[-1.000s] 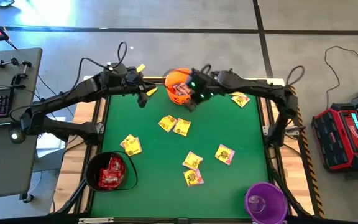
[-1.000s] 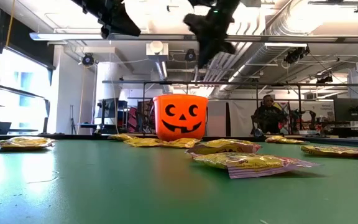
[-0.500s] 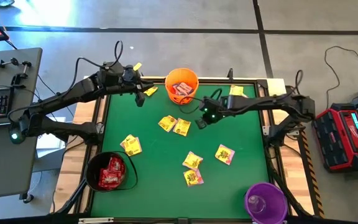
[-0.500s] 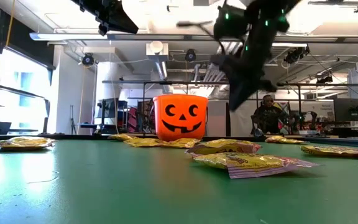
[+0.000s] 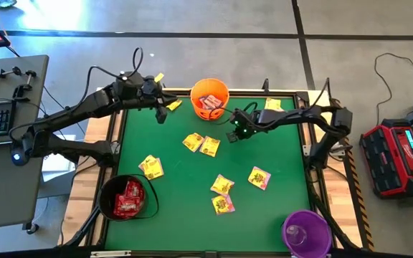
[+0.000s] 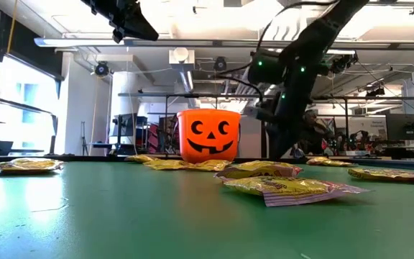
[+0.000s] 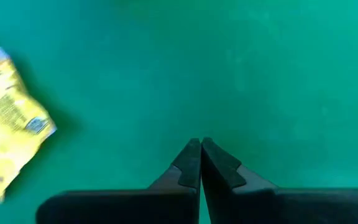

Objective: Sort candy by brand, put in halloween buckets
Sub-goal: Put the yellow candy into the purple bucket

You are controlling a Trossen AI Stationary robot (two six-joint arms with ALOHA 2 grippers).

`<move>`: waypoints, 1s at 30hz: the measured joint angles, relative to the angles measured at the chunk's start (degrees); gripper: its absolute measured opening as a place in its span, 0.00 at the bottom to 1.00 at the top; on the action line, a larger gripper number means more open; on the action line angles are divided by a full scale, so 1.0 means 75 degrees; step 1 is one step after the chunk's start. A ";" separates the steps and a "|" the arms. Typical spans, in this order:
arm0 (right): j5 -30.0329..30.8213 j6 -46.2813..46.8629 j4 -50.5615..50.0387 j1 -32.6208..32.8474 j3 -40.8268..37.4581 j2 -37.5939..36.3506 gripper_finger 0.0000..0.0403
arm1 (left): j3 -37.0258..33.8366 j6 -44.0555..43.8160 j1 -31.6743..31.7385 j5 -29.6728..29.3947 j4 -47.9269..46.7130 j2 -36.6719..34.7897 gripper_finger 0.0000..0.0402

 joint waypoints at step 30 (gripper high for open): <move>-0.0048 -0.0759 0.0824 -0.1404 0.0026 0.0006 0.00 | 0.0006 0.0086 -0.0004 0.0630 -0.0835 0.0000 0.09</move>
